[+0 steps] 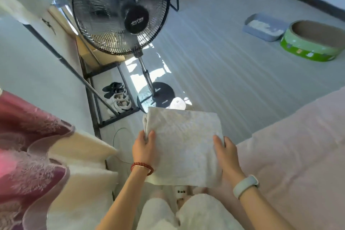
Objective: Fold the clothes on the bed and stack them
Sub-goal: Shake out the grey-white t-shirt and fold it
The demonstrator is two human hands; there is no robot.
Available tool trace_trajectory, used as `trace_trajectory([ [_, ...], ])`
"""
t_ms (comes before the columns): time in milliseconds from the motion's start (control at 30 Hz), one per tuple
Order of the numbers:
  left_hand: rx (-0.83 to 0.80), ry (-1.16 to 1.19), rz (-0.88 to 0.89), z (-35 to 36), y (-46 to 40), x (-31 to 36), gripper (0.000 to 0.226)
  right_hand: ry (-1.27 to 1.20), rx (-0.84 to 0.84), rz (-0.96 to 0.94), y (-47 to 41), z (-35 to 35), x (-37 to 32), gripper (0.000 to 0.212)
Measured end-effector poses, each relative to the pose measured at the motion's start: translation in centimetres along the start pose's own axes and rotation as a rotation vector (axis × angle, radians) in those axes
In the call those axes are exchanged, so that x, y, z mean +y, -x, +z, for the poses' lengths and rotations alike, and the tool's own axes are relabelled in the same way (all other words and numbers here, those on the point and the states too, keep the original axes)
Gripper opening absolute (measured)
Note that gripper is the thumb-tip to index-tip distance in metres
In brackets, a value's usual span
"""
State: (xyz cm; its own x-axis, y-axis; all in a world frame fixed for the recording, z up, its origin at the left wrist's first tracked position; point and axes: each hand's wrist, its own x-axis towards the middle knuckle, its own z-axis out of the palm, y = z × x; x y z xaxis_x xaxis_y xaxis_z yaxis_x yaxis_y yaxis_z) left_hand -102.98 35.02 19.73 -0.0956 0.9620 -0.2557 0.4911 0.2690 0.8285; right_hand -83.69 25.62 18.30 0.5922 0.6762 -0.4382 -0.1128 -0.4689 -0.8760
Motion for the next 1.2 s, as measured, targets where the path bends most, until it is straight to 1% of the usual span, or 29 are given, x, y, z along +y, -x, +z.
trace_trajectory([
  [67,-0.014,-0.02,0.027,0.9,-3.1,2.2,0.033,-0.03,0.039,-0.016,-2.2,0.5,-2.1,0.022],
  [167,-0.079,-0.051,0.083,3.2,-6.7,5.8,0.03,-0.086,0.13,-0.011,-5.1,0.0,-4.5,0.02],
  [300,-0.177,-0.079,0.178,7.2,-10.6,10.8,0.037,-0.167,0.264,0.016,-9.1,-1.7,-6.7,0.018],
  [433,-0.263,-0.107,0.254,12.2,-14.5,15.4,0.035,-0.186,0.393,0.09,-14.0,-3.5,-8.4,0.027],
  [533,-0.348,-0.145,0.293,17.2,-17.5,18.6,0.033,-0.244,0.498,0.129,-17.9,-5.1,-9.5,0.026],
  [633,-0.458,-0.128,0.339,23.5,-20.8,22.2,0.033,-0.278,0.595,0.12,-22.9,-7.6,-10.5,0.021],
  [733,-0.555,-0.144,0.4,30.7,-24.5,26.5,0.035,-0.328,0.704,0.129,-28.6,-10.4,-11.8,0.031],
  [800,-0.619,-0.12,0.428,34.9,-26.6,30.0,0.039,-0.386,0.733,0.128,-32.0,-12.2,-13.7,0.038],
  [833,-0.645,-0.124,0.443,36.9,-27.4,32.0,0.039,-0.409,0.75,0.133,-33.5,-13.3,-14.8,0.038],
  [933,-0.708,-0.138,0.479,42.2,-28.5,36.9,0.038,-0.477,0.776,0.153,-36.8,-16.8,-17.3,0.027],
  [1000,-0.782,-0.136,0.503,45.6,-28.1,39.6,0.04,-0.533,0.836,0.137,-38.1,-19.4,-18.2,0.022],
  [1100,-0.898,-0.148,0.544,51.5,-26.1,43.1,0.042,-0.595,0.948,0.151,-39.5,-23.9,-18.4,0.02],
  [1200,-1.029,-0.182,0.603,58.2,-22.8,46.1,0.042,-0.671,1.09,0.182,-40.6,-29.0,-17.6,0.025],
])
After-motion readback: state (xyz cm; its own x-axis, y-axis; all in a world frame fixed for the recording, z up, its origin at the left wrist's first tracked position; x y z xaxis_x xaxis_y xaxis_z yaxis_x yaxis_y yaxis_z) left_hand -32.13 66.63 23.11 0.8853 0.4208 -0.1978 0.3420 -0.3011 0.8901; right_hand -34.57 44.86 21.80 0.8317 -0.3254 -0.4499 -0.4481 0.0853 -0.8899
